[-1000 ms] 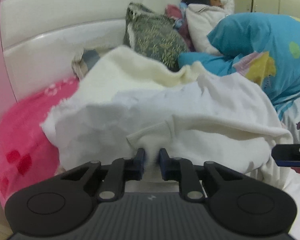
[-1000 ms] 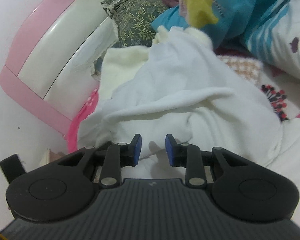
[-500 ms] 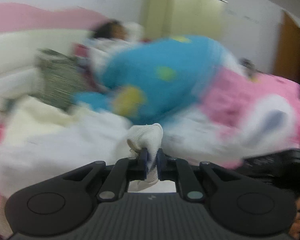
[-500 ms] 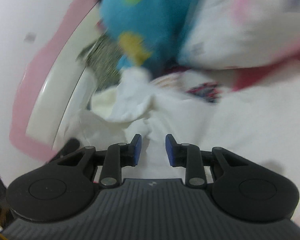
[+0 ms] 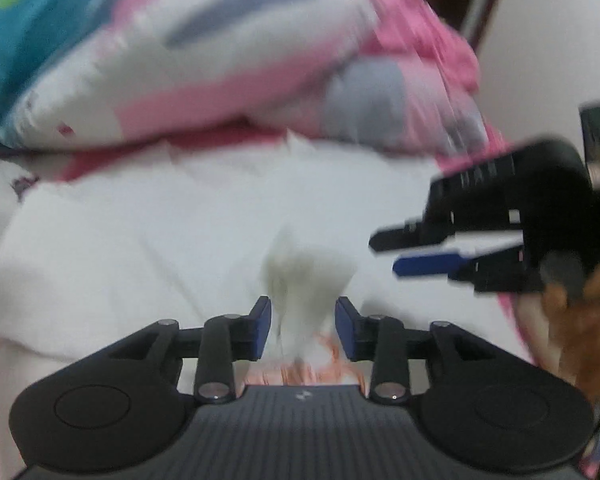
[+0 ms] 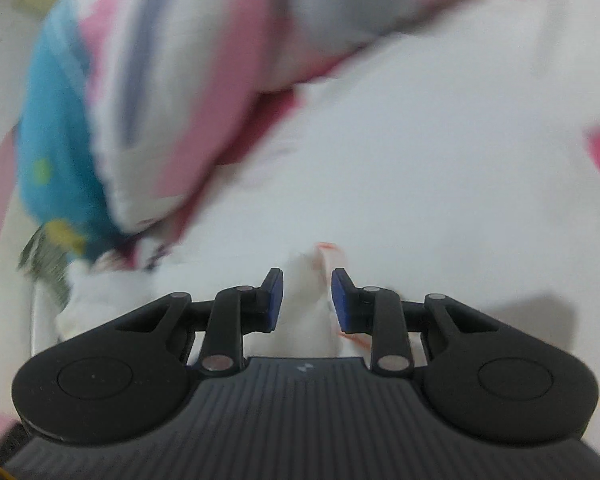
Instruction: Fold clothes
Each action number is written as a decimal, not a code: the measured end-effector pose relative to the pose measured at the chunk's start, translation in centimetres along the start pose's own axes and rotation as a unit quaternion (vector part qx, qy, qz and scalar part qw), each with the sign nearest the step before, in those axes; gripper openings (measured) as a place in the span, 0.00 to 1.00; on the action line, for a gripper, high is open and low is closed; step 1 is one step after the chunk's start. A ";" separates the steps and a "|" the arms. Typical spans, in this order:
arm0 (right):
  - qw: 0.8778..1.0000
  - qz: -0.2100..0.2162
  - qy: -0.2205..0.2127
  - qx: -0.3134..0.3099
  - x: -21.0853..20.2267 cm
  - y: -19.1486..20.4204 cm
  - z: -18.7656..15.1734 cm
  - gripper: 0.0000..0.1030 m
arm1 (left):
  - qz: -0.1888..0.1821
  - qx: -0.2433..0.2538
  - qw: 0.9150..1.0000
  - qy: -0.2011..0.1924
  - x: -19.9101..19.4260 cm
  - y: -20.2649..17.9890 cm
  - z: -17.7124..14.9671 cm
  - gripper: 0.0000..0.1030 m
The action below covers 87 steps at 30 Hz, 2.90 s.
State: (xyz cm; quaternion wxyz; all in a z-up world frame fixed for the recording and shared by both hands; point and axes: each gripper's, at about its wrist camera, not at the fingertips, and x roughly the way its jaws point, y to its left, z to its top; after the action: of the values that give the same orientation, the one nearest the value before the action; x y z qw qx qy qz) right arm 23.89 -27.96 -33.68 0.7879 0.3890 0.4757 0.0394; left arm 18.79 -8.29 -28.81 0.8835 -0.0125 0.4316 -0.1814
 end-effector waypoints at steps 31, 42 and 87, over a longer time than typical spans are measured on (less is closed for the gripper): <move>0.987 -0.112 -0.043 -0.110 -0.6 1.6 0.2 0.04 | 0.340 -0.012 0.933 0.117 2.5 17.9 -1.9 0.54; 0.978 -0.141 -0.097 -0.117 -2.8 0.7 2.1 0.04 | 0.333 -0.025 0.936 0.115 2.5 18.3 -2.0 0.55; 0.879 0.035 0.041 -0.474 22.9 25.0 -0.4 0.11 | 0.199 -0.233 0.948 0.089 -0.5 24.5 -2.3 0.39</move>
State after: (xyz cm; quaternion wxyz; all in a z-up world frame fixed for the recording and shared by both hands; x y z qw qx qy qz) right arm 43.67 -0.48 -33.98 0.8559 -0.0166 0.4184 0.3034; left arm 24.35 15.03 -34.26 0.8321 -0.1156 0.5324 0.1036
